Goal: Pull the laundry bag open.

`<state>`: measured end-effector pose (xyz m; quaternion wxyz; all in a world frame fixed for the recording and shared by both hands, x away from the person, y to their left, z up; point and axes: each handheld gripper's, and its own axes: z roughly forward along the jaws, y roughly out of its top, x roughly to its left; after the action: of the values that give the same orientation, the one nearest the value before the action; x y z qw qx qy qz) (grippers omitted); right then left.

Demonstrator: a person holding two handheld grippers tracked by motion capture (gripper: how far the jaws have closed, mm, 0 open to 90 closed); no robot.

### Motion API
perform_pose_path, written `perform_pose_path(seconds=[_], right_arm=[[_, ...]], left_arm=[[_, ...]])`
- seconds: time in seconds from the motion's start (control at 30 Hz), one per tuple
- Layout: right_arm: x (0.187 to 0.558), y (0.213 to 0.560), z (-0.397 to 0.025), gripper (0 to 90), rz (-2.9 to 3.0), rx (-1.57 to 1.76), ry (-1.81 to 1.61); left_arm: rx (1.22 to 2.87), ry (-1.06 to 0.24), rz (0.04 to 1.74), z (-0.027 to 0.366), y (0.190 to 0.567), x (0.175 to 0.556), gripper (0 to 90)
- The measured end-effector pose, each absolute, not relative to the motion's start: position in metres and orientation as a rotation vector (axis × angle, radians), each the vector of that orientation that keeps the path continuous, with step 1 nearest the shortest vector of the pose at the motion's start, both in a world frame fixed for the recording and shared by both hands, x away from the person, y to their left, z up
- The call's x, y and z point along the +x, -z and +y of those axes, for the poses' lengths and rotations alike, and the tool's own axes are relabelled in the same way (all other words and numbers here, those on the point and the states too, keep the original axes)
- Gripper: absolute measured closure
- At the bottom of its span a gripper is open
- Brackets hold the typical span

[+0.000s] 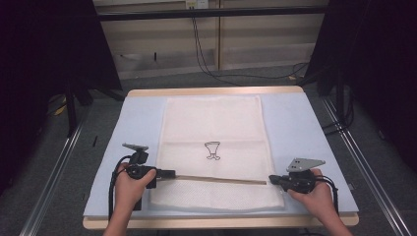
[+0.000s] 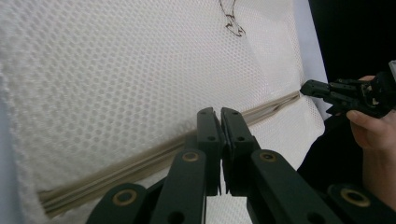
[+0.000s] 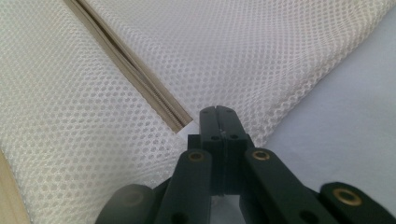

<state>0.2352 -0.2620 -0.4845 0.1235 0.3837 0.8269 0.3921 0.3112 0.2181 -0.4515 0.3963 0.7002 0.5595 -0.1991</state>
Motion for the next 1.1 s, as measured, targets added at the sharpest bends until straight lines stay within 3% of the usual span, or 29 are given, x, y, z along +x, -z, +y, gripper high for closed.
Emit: perform_pose_path(seconds=[1.1], right_arm=[[0.236,0.484,-0.261,90.0,2.418,1.105,-1.129]], left_arm=[[1.673,0.485,1.493,0.257,0.450,0.306,87.3]])
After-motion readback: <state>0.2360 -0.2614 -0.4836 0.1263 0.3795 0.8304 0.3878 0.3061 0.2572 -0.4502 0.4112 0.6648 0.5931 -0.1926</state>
